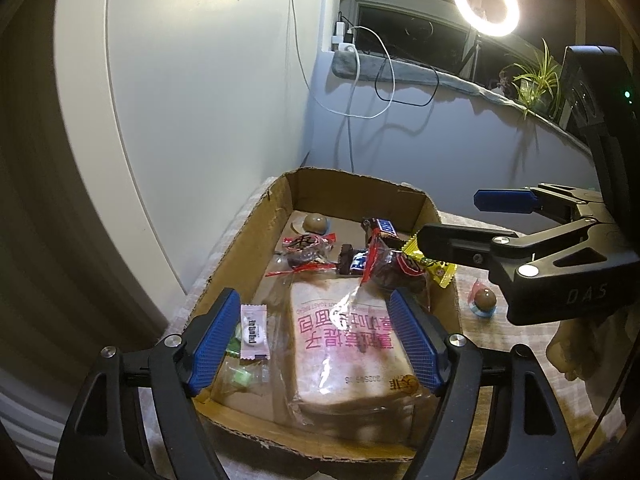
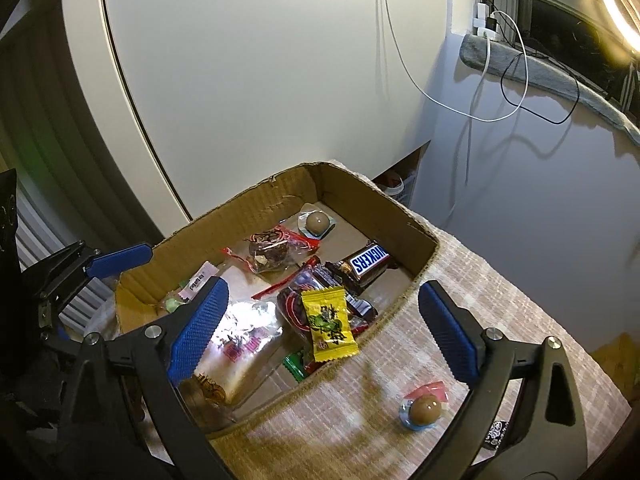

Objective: Organize snacks
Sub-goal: 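Move both open tools back over the chocolate egg and black candy pack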

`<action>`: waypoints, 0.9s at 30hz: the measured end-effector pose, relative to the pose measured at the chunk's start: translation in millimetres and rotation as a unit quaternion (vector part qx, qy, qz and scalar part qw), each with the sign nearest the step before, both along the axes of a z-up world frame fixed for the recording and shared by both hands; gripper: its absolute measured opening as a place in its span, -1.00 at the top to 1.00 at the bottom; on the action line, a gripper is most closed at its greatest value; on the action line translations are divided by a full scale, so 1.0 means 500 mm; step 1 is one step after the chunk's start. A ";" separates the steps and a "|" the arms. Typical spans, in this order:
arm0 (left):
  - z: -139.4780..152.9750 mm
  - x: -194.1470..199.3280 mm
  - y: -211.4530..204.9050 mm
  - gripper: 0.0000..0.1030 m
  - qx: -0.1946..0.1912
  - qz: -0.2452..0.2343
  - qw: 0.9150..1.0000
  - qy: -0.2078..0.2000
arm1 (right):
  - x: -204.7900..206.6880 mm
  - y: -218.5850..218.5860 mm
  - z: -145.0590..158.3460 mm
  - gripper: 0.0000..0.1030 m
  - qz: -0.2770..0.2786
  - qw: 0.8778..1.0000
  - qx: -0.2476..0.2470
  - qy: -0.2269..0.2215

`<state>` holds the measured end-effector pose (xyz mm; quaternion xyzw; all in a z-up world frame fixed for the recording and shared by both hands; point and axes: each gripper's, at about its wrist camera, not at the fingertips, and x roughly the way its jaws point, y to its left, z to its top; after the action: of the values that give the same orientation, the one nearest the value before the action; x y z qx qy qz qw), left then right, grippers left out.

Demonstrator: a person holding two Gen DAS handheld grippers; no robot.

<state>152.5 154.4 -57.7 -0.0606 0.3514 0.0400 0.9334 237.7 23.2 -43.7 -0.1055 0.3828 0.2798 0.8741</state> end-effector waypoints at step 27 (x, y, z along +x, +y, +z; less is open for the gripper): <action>0.028 0.001 -0.168 -0.50 -0.001 -0.076 0.997 -0.017 | -0.036 -0.255 0.018 -0.90 -0.076 0.997 0.004 0.000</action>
<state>153.1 70.5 -43.5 -0.0347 0.3390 -0.0327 0.9396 219.6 -104.5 -34.7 -0.0729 0.3885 0.2139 0.8933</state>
